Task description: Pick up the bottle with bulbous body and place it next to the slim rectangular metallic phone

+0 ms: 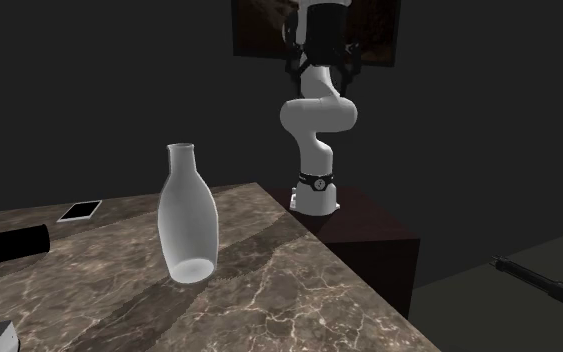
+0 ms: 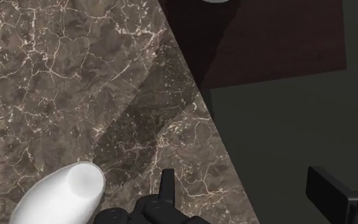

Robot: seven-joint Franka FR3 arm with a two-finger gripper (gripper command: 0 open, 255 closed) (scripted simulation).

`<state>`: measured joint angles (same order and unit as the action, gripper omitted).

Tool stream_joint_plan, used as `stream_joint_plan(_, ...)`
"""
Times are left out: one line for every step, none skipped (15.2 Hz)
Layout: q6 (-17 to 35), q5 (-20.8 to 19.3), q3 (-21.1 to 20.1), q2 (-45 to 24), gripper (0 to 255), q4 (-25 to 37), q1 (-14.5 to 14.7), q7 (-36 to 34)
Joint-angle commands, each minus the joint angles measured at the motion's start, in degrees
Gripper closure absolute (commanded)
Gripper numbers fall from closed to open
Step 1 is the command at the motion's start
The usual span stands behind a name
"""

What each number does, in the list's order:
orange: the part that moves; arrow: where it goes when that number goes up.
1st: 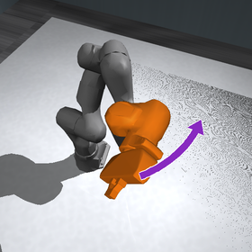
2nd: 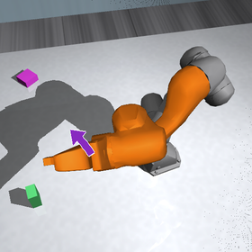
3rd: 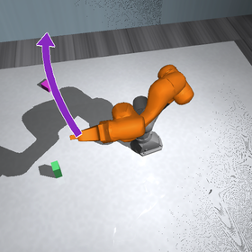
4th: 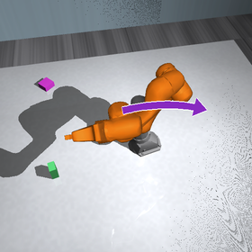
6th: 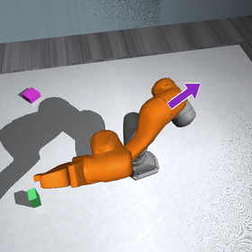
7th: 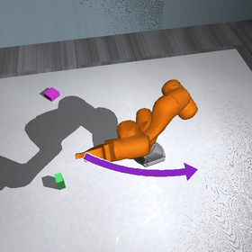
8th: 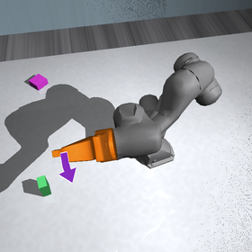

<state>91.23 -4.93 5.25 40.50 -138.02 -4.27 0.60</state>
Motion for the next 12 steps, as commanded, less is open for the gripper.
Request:
stream_joint_plan(2.34,-1.42,2.21,-1.94,0,0.1,-0.79,2.36)
stream_joint_plan(3.4,-2.05,3.35,-3.15,0,0.48,-1.18,3.58)
stream_joint_plan(4.45,-2.62,4.49,-4.42,0,0.94,-1.55,4.79)
stream_joint_plan(5.5,-3.13,5.62,-5.75,0,1.47,-1.89,6.0)
stream_joint_plan(6.53,-3.57,6.75,-7.14,0,2.07,-2.21,7.22)
stream_joint_plan(7.56,-3.96,7.88,-8.59,0,2.73,-2.48,8.42)
stream_joint_plan(8.56,-4.26,9.0,-10.09,0,3.47,-2.73,9.65)
stream_joint_plan(9.55,-4.5,10.11,-11.64,0,4.28,-2.96,10.88)
stream_joint_plan(10.52,-4.65,11.22,-13.25,0,5.16,-3.16,12.12)
stream_joint_plan(11.46,-4.71,12.31,-14.9,0,6.1,-3.34,13.39)
stream_joint_plan(12.37,-4.68,13.4,-16.6,0,7.12,-3.5,14.67)
stream_joint_plan(13.25,-4.56,14.46,-18.36,0,8.2,-3.66,15.98)
